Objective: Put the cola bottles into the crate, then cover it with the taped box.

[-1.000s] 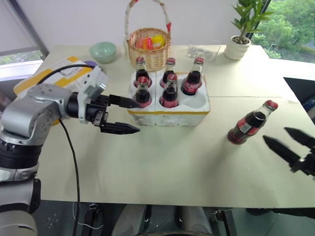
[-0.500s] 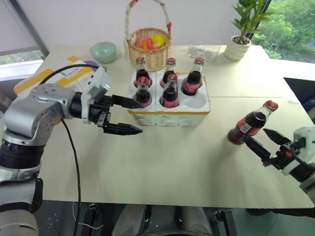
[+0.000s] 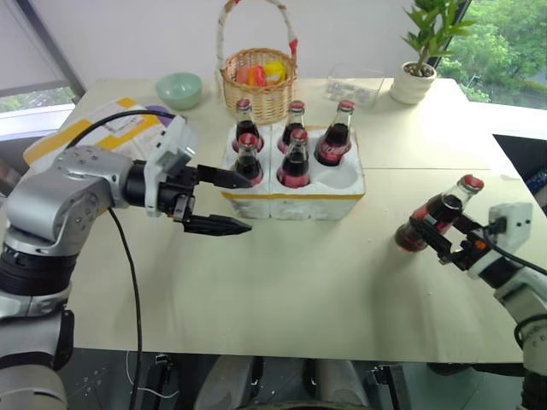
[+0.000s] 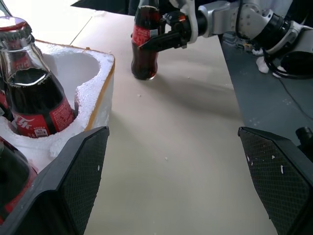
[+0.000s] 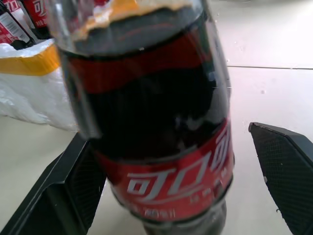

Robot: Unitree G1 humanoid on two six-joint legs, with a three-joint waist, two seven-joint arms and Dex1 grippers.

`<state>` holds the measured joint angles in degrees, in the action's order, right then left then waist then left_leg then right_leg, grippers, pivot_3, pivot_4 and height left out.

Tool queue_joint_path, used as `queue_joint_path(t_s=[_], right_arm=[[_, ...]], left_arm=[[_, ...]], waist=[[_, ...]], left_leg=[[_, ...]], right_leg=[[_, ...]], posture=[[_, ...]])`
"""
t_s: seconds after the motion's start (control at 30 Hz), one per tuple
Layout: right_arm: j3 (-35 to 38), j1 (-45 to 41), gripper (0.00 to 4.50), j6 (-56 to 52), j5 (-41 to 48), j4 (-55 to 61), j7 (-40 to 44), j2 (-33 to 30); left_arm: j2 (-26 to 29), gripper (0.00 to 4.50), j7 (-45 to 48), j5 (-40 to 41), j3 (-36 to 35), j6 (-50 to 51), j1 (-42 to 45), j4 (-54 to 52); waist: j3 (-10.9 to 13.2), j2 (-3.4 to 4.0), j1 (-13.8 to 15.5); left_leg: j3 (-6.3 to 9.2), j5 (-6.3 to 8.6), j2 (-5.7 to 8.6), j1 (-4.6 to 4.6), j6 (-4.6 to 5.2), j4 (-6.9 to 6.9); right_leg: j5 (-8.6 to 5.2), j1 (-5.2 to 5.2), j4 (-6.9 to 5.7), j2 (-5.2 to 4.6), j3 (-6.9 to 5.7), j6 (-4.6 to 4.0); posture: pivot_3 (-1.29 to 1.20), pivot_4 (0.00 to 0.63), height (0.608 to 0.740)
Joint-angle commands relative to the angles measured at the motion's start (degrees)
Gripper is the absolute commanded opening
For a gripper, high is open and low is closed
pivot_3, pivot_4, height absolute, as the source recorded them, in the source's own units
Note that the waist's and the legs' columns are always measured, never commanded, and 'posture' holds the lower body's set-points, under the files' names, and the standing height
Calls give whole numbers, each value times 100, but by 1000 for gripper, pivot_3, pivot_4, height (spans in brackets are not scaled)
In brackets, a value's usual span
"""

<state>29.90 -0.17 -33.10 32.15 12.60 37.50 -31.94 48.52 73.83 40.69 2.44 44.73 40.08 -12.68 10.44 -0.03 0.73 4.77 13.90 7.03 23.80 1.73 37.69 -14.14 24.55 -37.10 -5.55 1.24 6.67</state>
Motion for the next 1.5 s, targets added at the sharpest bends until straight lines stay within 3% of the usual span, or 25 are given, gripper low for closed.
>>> queue_joint_path(t_s=[0.03,0.1,0.17,0.37,0.7,0.83,1.03,1.47,1.5], right_arm=[[36,-151,4245,209,55,-146,20,-98],[71,-150,3789,232,197,-87,93,-97],[78,-108,2802,217,275,55,142,-141],[245,-435,2830,-13,721,388,134,-421],[-696,-2640,2830,-914,1580,872,-195,-730],[-1538,-3365,2830,-707,1160,459,-43,-556],[-2084,-3886,2830,-353,698,-402,293,-362],[-3085,-3832,2830,188,-451,-1295,839,-122],[-3096,-3837,3854,150,-460,-1326,847,-98]], left_arm=[[51,4473,-65,124,-220,31,27,-185],[57,4500,-95,144,-231,51,32,-205],[64,4500,-118,160,-244,72,32,-217],[81,4500,-206,191,-309,105,-49,-269],[183,4500,-431,175,-573,65,-248,-232],[233,4500,-498,202,-703,62,-332,-262],[312,4500,-662,311,-913,114,-474,-417],[222,4500,-1106,496,-1078,107,-608,-554],[217,4500,-1137,499,-1089,105,-618,-557]], waist=[[0,0,1],[0,0,0],[0,0,-1],[4,6,-5],[10,10,-121],[11,6,-137],[15,-1,-115],[16,-2,-143],[16,-2,-144]], left_leg=[[0,0,0,0,0,0],[0,0,0,0,0,-1],[0,0,0,0,0,0],[-1,0,0,0,0,-3],[0,-12,-2,-1,-17,-46],[0,-12,1,1,-17,-47],[1,-14,3,4,-20,-44],[0,-29,3,7,-46,-51],[0,-30,3,7,-47,-51]], right_leg=[[0,0,0,0,0,0],[0,0,0,0,0,0],[0,0,0,0,0,0],[0,3,0,0,1,0],[-1,23,3,0,4,-1],[0,22,10,-1,4,-1],[0,23,9,-1,3,-1],[0,34,5,0,4,-1],[0,34,4,0,4,-2]], posture=[[0,150,738],[0,150,738],[0,150,738],[0,150,738],[0,150,738],[0,150,738],[0,150,738],[0,150,738],[0,150,738]])
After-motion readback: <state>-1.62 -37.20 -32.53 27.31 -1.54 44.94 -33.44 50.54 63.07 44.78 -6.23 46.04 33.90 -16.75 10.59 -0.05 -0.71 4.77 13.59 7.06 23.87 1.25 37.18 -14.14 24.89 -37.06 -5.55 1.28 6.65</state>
